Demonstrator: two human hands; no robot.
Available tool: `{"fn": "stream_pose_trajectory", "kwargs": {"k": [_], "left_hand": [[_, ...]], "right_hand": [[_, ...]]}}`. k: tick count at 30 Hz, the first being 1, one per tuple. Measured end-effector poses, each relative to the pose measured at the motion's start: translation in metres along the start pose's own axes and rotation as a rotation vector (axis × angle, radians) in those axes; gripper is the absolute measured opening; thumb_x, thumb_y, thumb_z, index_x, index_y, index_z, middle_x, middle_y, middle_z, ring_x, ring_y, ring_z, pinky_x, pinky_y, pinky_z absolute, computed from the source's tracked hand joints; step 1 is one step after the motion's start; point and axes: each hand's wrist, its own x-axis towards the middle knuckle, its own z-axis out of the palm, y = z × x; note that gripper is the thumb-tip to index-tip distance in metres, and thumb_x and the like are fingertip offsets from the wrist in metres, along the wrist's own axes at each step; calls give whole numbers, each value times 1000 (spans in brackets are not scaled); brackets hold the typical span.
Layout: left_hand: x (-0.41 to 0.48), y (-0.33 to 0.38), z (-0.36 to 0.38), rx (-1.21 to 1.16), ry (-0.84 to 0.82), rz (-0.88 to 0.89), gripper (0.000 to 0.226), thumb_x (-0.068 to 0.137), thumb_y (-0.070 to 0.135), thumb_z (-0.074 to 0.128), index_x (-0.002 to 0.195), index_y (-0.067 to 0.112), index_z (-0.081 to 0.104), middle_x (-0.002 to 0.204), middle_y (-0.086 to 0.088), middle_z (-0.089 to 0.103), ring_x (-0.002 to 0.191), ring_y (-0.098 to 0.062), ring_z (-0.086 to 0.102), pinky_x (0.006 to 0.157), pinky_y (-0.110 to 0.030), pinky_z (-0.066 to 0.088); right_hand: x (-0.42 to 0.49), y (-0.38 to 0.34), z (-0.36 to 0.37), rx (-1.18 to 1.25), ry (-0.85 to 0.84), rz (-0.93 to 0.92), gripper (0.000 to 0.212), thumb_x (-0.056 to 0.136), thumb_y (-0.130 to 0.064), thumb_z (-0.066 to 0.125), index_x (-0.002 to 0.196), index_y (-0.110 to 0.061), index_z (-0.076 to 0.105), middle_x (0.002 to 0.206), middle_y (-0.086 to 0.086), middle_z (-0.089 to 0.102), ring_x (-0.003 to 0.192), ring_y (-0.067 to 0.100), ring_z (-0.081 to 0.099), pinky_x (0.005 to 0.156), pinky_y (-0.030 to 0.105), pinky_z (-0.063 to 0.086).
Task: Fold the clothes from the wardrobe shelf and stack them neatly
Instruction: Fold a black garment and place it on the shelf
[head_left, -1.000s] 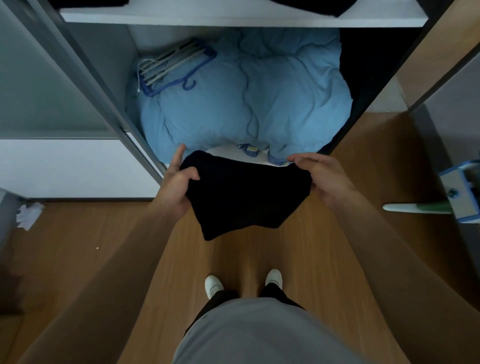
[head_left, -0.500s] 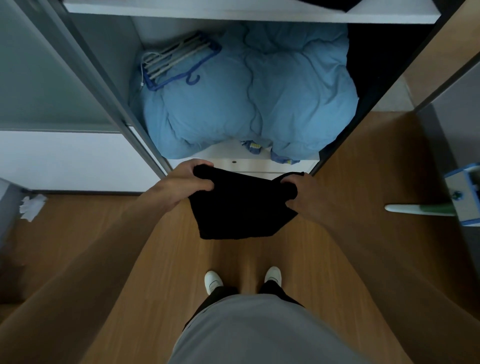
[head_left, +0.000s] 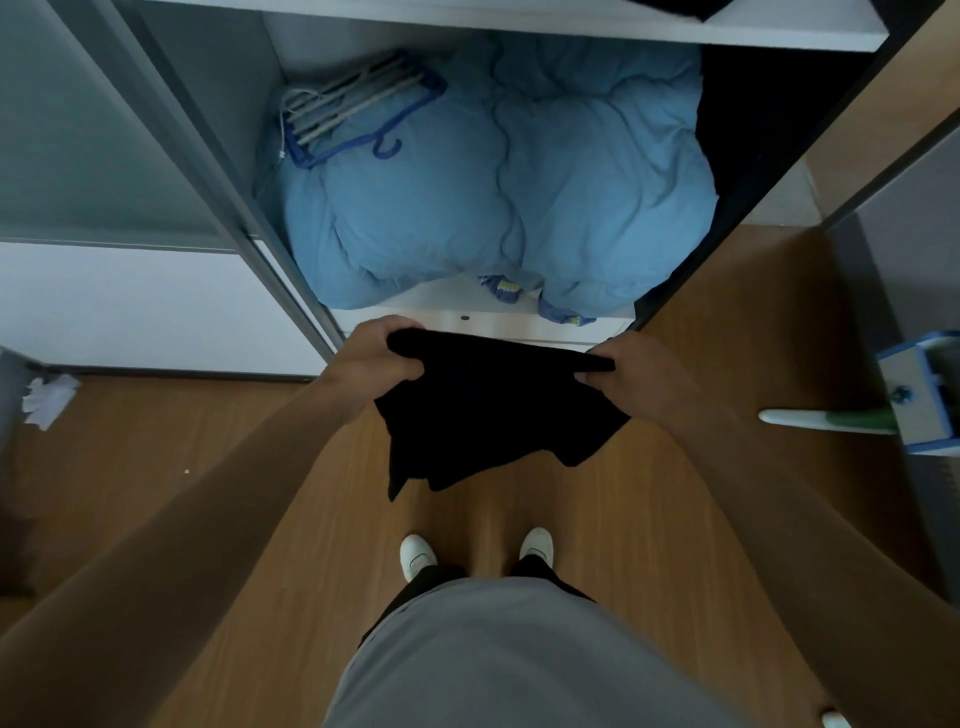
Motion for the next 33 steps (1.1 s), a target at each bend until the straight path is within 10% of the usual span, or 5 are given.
{"fn": "stream_pose_trajectory", "kwargs": {"k": [4,13,19,33], "left_hand": [[-2,2,-7,-247,17,105,48,76,-12,58,102,27,71,101,-3,72,89,-10,70,70,-19,56],[5,16,-22,-783,-199,310,70,68,-18,35,131,5,54,126,-9,63,128,-25,53,107,-29,42],[14,36,-15,-984,-279,347,56,71,-27,30,108,9,53,99,-4,62,101,-18,58,93,-27,42],[17,62,27,-899,134,241,29,96,-11,46,117,8,56,84,-7,66,71,-19,61,58,-28,53]], "right_hand": [[-4,-5,-9,203,29,-65,12,92,-9,67,96,-1,75,93,14,74,89,28,68,81,39,52],[-12,-27,-44,956,-46,-111,53,87,10,61,128,-23,66,118,-5,73,112,10,67,91,16,52],[-15,-35,-68,1201,-114,-284,57,87,12,49,138,-13,57,136,9,63,129,22,57,102,23,47],[-20,-75,-71,1455,-220,-495,71,84,14,39,152,-7,33,148,17,48,136,31,46,119,43,29]]}}
